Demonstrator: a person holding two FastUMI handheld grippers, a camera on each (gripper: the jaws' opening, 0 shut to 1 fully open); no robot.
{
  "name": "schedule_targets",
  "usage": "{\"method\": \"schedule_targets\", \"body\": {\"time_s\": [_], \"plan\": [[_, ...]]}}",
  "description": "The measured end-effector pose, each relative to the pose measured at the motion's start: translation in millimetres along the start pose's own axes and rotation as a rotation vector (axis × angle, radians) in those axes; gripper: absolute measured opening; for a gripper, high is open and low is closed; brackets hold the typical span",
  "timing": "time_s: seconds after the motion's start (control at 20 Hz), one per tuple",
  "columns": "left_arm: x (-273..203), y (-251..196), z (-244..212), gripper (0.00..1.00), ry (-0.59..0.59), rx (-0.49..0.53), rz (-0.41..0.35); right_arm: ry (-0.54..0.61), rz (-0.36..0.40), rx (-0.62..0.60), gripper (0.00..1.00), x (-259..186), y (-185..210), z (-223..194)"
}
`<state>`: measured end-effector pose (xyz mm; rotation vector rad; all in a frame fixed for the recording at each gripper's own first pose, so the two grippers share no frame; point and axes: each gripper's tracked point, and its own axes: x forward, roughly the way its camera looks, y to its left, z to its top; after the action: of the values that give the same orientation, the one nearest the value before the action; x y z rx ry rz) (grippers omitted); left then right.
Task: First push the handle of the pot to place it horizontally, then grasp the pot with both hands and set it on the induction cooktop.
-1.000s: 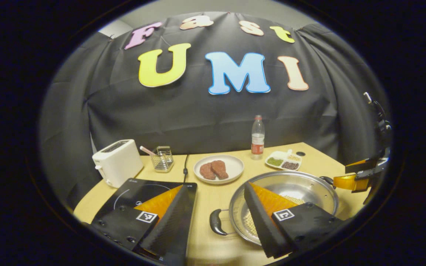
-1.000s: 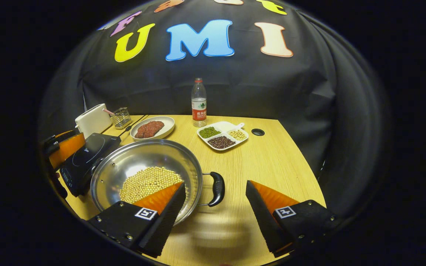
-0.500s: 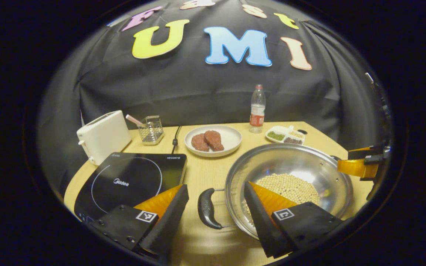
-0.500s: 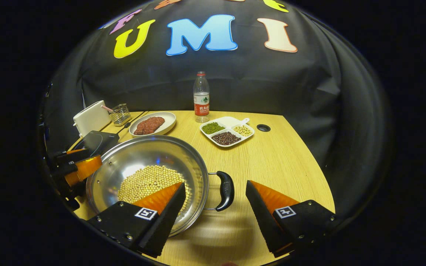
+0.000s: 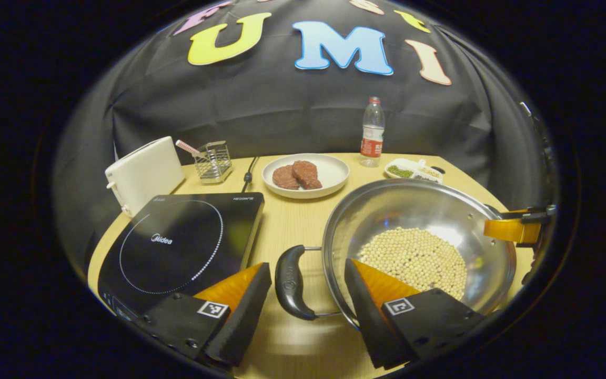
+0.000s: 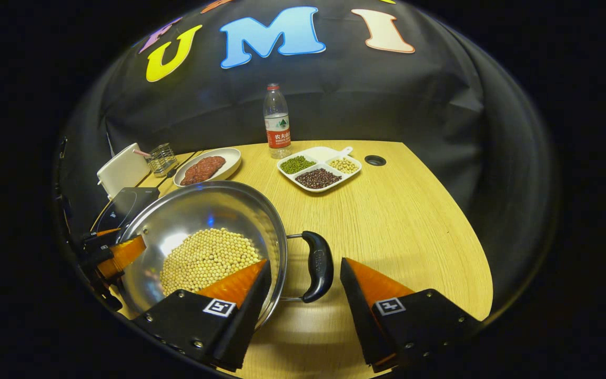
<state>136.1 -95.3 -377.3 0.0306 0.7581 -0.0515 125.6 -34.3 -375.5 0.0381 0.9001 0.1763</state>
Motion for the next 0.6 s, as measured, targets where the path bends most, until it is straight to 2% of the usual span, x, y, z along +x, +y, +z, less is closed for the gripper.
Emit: {"method": "schedule_targets", "body": {"time_s": [0.05, 0.1, 0.3, 0.4, 0.45, 0.55, 0.6], "plan": [[-0.7, -1.6, 0.0, 0.94, -0.001, 0.004, 0.001, -0.002, 0.01, 0.012, 0.81, 2.7, 2.4, 1.4], [0.6, -1.4, 1.6, 0.84, -0.001, 0.007, 0.009, -0.001, 0.006, 0.017, 0.64, 1.3, 1.6, 1.4], [2.3, 0.7, 0.8, 0.76, 0.016, 0.002, 0.038, 0.017, -0.008, 0.035, 0.54, 2.8, 3.2, 0.9], [3.0, 2.6, 0.6, 0.72, 0.015, -0.012, 0.055, 0.021, -0.018, 0.032, 0.45, 0.0, 3.1, -0.4], [4.1, 3.2, 2.3, 0.74, 0.008, -0.022, 0.058, 0.025, -0.013, 0.03, 0.44, -0.4, 3.5, -0.9], [2.7, 2.3, 1.8, 0.65, 0.006, -0.031, 0.059, 0.023, -0.006, 0.047, 0.44, -0.4, 4.5, 1.0], [2.2, 2.3, 2.6, 0.68, 0.004, -0.027, 0.062, 0.019, -0.009, 0.043, 0.44, 0.3, 4.2, 1.7]]}}
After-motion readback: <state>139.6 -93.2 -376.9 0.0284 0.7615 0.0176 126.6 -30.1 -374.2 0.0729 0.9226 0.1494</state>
